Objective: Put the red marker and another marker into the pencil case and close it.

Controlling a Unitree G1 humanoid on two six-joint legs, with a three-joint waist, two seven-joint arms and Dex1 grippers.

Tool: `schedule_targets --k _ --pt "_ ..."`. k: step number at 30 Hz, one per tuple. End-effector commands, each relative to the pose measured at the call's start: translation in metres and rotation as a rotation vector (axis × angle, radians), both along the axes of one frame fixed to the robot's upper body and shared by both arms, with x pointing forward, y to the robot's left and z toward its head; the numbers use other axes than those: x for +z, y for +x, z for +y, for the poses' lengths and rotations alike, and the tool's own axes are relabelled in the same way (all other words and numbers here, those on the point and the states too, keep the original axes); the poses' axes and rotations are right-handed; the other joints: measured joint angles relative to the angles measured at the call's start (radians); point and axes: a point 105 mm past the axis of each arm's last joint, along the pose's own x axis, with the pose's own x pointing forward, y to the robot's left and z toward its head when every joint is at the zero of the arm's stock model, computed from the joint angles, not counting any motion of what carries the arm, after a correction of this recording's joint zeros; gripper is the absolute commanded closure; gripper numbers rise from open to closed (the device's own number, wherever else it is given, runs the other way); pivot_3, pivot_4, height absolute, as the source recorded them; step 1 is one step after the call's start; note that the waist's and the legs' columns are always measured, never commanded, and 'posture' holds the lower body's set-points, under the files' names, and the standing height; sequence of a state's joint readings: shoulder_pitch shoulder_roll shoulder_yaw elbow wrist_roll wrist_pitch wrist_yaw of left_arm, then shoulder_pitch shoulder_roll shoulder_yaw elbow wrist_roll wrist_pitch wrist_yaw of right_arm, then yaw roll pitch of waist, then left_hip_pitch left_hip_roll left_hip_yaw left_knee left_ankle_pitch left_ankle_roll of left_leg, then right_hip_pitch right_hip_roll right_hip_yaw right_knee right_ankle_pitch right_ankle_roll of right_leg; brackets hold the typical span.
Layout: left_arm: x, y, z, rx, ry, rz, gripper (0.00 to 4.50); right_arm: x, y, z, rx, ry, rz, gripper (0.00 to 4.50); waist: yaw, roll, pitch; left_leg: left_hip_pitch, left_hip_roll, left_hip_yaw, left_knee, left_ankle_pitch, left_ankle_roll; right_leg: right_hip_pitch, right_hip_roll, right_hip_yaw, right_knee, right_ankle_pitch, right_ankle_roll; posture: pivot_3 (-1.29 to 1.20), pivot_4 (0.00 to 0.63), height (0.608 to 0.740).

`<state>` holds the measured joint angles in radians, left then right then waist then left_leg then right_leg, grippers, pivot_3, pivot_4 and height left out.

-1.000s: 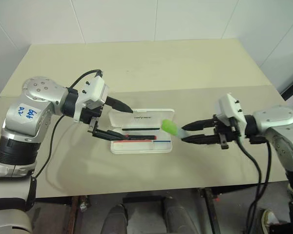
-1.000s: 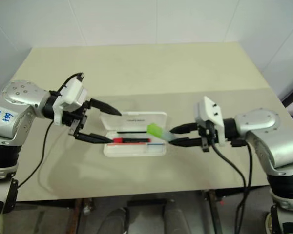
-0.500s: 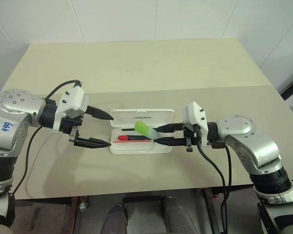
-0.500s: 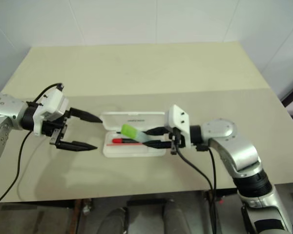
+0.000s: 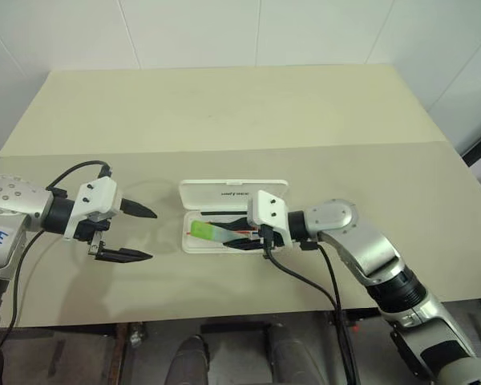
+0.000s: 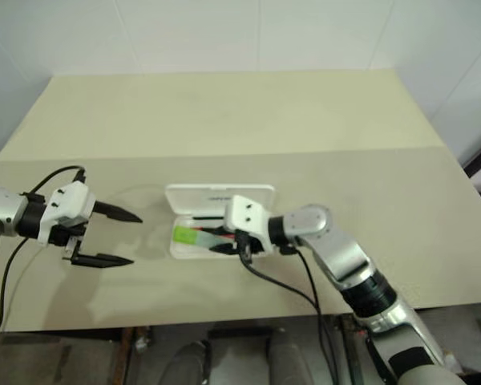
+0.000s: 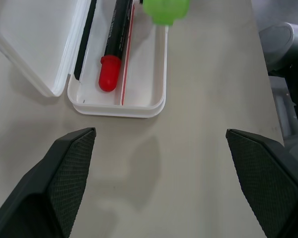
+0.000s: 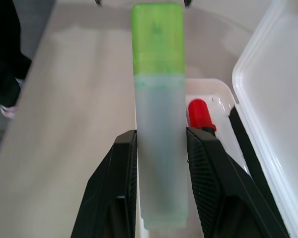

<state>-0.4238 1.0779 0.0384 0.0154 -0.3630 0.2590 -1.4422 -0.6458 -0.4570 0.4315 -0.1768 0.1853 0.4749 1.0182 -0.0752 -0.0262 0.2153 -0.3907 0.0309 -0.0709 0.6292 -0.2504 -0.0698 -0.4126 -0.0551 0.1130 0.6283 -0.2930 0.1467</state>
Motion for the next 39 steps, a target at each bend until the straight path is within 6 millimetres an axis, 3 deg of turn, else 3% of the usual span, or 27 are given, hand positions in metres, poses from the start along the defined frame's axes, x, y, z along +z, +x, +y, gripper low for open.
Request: schedule_targets --k 1,23,24,31,39 --pt "0.011 -0.001 0.004 -0.001 0.015 -0.048 0.00 0.006 0.003 0.003 0.010 -0.012 -0.052 3.38 0.000 0.000 0.000 0.000 0.000 0.000 0.000 0.000 0.000 0.000 0.000 0.000 0.000 0.000 0.000 0.00 0.150 0.740" --pt "0.012 0.001 0.000 -0.006 0.012 -0.062 0.00 0.001 0.007 0.017 0.032 -0.064 -0.071 3.38 -0.007 0.000 0.000 0.000 0.000 0.000 0.000 0.000 0.000 0.000 0.000 0.000 0.001 0.000 0.000 0.00 0.150 0.740" --pt "0.012 0.001 0.000 -0.006 0.012 -0.063 0.00 0.002 0.007 0.018 0.033 -0.057 -0.071 2.63 -0.007 0.000 0.000 0.000 0.000 0.000 0.000 0.000 0.000 0.000 0.000 0.000 0.001 0.000 0.000 0.00 0.150 0.740" --pt "0.014 0.006 -0.002 -0.003 0.006 -0.089 0.00 0.013 0.009 0.023 0.034 -0.011 -0.082 0.19 -0.006 0.000 0.000 0.000 0.000 0.000 0.000 0.000 0.000 0.000 0.000 0.000 0.001 0.000 0.000 0.00 0.150 0.740" --pt "0.014 0.007 -0.005 -0.016 0.001 -0.083 0.00 0.038 0.008 0.017 0.032 0.067 -0.052 0.19 -0.007 0.000 0.000 0.000 0.000 0.000 -0.001 0.000 0.000 0.000 0.000 0.000 0.001 0.000 0.000 0.00 0.150 0.740"
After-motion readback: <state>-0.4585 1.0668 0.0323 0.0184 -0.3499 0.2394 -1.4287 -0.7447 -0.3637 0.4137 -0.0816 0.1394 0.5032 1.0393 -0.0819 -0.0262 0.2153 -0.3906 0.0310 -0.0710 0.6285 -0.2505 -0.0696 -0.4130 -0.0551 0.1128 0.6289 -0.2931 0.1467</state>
